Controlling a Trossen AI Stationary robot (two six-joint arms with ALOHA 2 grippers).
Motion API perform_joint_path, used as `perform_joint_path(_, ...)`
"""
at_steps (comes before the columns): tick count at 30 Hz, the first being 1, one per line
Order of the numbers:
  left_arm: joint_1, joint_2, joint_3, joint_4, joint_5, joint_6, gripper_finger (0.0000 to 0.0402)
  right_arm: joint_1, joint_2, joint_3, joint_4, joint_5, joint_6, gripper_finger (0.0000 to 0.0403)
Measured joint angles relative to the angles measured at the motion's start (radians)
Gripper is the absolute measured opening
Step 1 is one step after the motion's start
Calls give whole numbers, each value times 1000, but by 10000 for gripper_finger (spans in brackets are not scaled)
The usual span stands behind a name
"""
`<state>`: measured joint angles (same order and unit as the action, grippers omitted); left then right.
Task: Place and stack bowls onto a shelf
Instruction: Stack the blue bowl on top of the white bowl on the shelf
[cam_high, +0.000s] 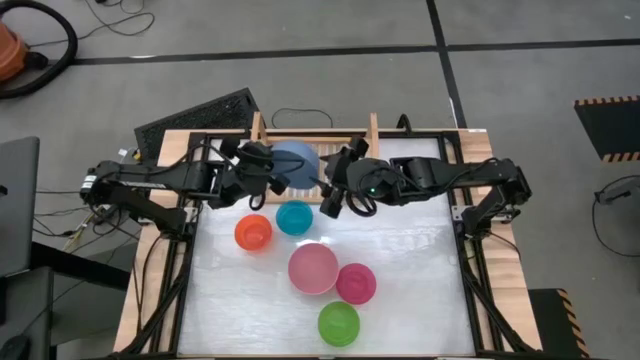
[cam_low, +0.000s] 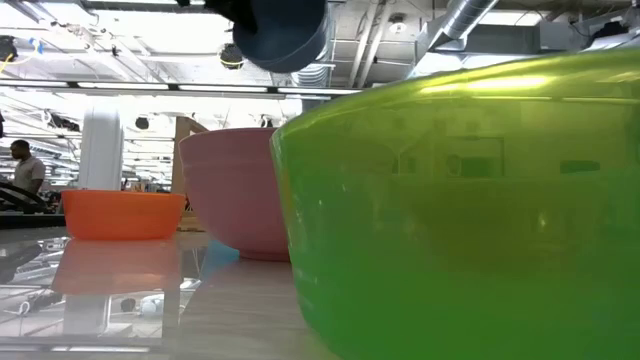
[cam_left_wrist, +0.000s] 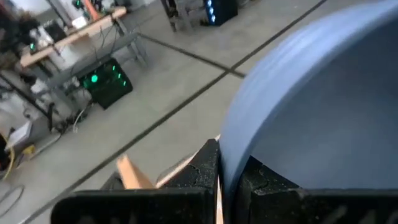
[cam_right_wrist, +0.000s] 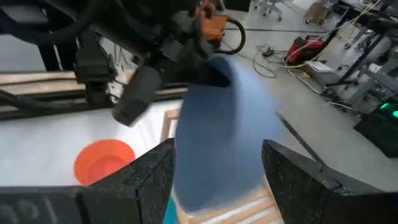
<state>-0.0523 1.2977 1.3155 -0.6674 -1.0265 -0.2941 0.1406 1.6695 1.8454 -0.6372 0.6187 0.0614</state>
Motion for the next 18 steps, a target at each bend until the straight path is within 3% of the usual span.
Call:
perform_joint_path(10,-12,1,0,209,22,228,0,-4,0,0,-3,25,29,265)
perform_joint_path(18,-43,1,0,280,56,295,0,-11,0,1,-103,152,120,263)
